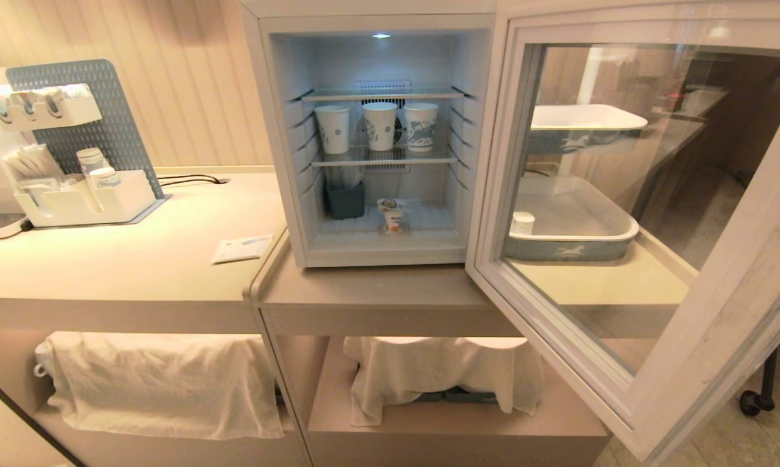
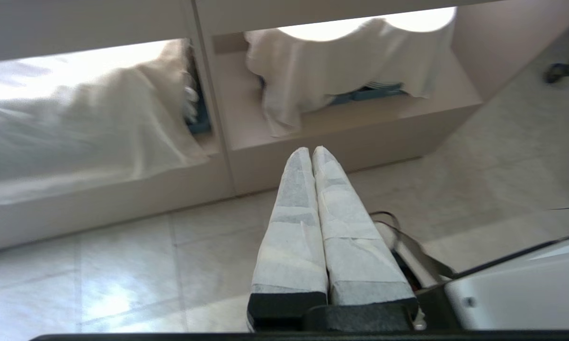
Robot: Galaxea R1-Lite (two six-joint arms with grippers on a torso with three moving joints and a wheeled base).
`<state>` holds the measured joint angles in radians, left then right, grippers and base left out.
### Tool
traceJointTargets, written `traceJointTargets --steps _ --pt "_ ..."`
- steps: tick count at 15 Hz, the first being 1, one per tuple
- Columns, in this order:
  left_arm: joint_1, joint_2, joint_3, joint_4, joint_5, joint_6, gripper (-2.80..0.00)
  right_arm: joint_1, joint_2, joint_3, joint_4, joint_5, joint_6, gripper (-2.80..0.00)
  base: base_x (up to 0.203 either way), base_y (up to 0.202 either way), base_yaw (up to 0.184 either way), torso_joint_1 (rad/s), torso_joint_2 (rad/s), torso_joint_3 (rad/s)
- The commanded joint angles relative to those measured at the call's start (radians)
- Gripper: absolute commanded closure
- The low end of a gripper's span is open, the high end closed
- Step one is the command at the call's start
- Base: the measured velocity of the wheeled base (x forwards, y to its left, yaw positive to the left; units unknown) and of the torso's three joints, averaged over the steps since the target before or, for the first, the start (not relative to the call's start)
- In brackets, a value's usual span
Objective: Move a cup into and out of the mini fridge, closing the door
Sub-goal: Take the yoghurt out of the freezer
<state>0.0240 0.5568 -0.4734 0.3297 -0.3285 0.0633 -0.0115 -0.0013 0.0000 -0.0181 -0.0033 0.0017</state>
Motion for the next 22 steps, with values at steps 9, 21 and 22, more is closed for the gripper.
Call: traceJointTargets --steps 9,21,22 --pt "0.004 -0.333 0.252 -0.089 0.314 0.02 0.0 0.001 0.001 0.009 0.0 0.0 0.0 0.0 0.0 0.0 0.0 0.0 0.0 0.0" --pt "-0.023 -0.556 0.439 -0.265 0.322 0.015 0.0 -0.001 0.001 0.009 0.0 0.0 0.0 0.0 0.0 0.0 0.0 0.0 0.0 0.0" --pt "-0.024 -0.556 0.465 -0.326 0.311 0.016 0.0 -0.001 0.001 0.009 0.0 0.0 0.0 0.0 0.0 0.0 0.0 0.0 0.0 0.0"
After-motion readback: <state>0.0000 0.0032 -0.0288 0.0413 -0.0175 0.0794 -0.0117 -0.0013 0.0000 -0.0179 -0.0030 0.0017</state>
